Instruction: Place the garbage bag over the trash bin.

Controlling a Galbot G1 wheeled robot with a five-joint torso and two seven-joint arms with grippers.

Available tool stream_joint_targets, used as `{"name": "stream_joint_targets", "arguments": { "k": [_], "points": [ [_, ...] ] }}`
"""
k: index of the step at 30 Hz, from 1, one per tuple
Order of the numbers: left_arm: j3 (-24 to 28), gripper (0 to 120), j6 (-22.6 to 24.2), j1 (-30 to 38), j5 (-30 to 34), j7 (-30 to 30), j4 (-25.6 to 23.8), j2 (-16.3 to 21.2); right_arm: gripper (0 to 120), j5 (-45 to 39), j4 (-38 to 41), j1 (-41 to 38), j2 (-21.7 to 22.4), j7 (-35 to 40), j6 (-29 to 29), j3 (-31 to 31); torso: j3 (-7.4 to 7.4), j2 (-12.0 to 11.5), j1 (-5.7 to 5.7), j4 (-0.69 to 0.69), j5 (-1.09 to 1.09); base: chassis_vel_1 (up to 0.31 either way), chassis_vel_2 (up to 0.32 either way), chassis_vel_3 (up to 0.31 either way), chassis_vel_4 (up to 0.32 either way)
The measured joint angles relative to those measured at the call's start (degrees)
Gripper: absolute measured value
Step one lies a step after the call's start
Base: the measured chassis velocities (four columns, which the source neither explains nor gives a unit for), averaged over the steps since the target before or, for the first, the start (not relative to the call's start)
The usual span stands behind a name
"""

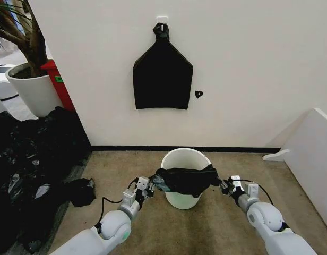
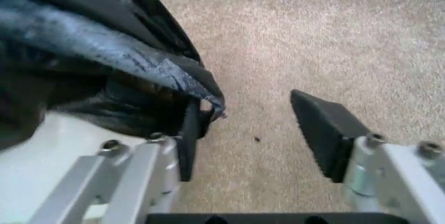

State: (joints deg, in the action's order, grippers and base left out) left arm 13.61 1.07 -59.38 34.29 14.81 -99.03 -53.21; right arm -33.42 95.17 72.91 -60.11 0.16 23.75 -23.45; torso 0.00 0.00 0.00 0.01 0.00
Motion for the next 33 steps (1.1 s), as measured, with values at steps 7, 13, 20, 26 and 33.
{"name": "stream_joint_targets", "arguments": {
  "k": [7,13,20,26,33],
  "points": [
    [-0.71,60,0.17,-1.74,-0.94,0.05,-2.62,2.02,77,0.73,2.17,3.50,0.46,-0.11,-0.87,-0.98,0.00,0.00,0.00,-0.01,0.01,0.000,0.000,0.000,0.000],
    [-1.94,76,-0.92,-2.97,-1.52,-0.64,-3.50,3.05,94,1.65,3.71,5.17,0.50,-0.08,-1.81,-1.59,0.00,0.00,0.00,-0.01,0.00,0.000,0.000,0.000,0.000],
    [-5.32,99,-3.85,-6.91,-1.78,-4.39,-5.47,4.63,100,1.80,7.04,7.62,1.23,0.83,-2.50,-2.28,0.00,0.00,0.00,-0.01,0.00,0.000,0.000,0.000,0.000],
    [-8.73,100,-6.81,-10.31,-1.76,-8.45,-6.36,5.72,100,1.44,9.90,8.81,1.71,2.02,-2.89,-2.40,0.00,0.00,0.00,0.00,0.00,0.000,0.000,0.000,0.000],
    [-11.62,100,-8.33,-13.02,-1.75,-10.67,-7.16,6.05,100,1.61,10.67,10.27,1.73,2.15,-4.38,-3.03,0.00,0.00,0.00,0.00,0.00,0.000,0.000,0.000,0.000]
  ]
}}
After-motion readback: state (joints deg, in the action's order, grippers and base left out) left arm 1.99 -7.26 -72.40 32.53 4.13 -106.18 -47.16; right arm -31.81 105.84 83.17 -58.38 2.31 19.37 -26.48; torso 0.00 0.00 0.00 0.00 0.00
